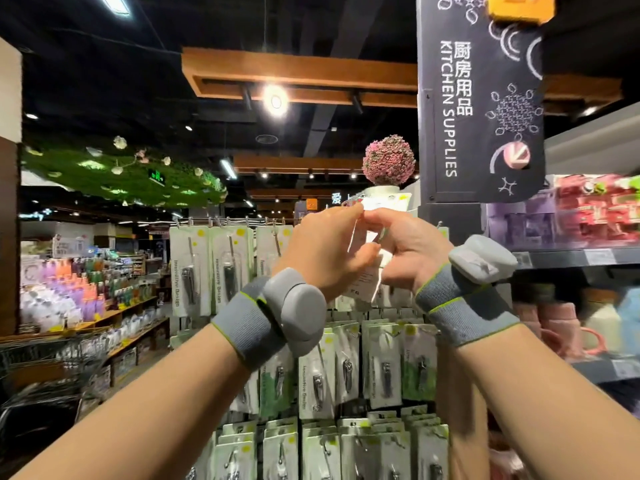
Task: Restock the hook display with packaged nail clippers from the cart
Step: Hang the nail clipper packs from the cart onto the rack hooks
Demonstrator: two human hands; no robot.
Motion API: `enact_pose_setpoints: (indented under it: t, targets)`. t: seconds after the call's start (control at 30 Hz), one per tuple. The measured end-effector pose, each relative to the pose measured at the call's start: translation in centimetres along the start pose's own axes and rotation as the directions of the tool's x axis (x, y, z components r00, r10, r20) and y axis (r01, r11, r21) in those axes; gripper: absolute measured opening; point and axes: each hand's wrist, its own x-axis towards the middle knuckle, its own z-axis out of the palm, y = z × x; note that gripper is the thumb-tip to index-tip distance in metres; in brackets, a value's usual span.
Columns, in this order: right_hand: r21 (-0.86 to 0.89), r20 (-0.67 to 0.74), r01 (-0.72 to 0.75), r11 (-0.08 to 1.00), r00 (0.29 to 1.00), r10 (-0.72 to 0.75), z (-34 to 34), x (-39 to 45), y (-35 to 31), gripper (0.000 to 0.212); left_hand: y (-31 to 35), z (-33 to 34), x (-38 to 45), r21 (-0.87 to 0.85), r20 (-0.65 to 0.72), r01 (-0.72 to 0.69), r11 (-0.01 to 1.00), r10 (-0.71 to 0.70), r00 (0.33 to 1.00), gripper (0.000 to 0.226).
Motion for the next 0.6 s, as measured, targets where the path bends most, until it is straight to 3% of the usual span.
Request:
enact_pose_setpoints:
  t: [0.13, 0.27, 0.33, 0.4, 0.47, 0.53, 0.6]
  targets:
    - [0.038, 0.060, 0.034, 0.999, 0.998, -0.037, -1.8, -0.9, -1.2, 0.063, 0.8, 1.3, 0.7, -0.233, 0.050, 0.117, 0.965, -0.109, 0.993, 0.035]
    - [0.038, -0.053, 0.098, 0.994, 0.994, -0.096, -2.6, -1.1, -1.7, 0.047, 1.3, 1.9, 1.4, -0.434, 0.067, 0.227, 0.872, -0.220, 0.973, 0.024]
    - [0.000, -0.124, 0.120, 0.993, 0.985, -0.119, -3.3, -1.5, -2.2, 0.041, 1.8, 1.8, 1.8, -0.619, 0.126, 0.343, 0.706, -0.342, 0.931, 0.019]
    - [-0.019, -0.166, 0.153, 0.988, 0.974, -0.154, -4.2, -1.9, -2.9, 0.041, 2.1, 1.6, 2.0, -0.763, 0.213, 0.438, 0.475, -0.456, 0.864, 0.019]
    - [-0.045, -0.181, 0.163, 0.986, 0.969, -0.169, -5.0, -2.1, -3.5, 0.040, 2.2, 1.3, 2.1, -0.829, 0.316, 0.484, 0.279, -0.480, 0.818, 0.021]
    - [-0.062, -0.192, 0.171, 0.983, 0.965, -0.180, -5.7, -2.2, -3.8, 0.042, 2.4, 1.2, 2.2, -0.844, 0.377, 0.502, 0.187, -0.459, 0.805, 0.024]
    - [-0.070, -0.187, 0.170, 0.983, 0.966, -0.180, -6.0, -2.1, -3.7, 0.043, 2.6, 1.3, 2.3, -0.850, 0.371, 0.492, 0.187, -0.450, 0.812, 0.026]
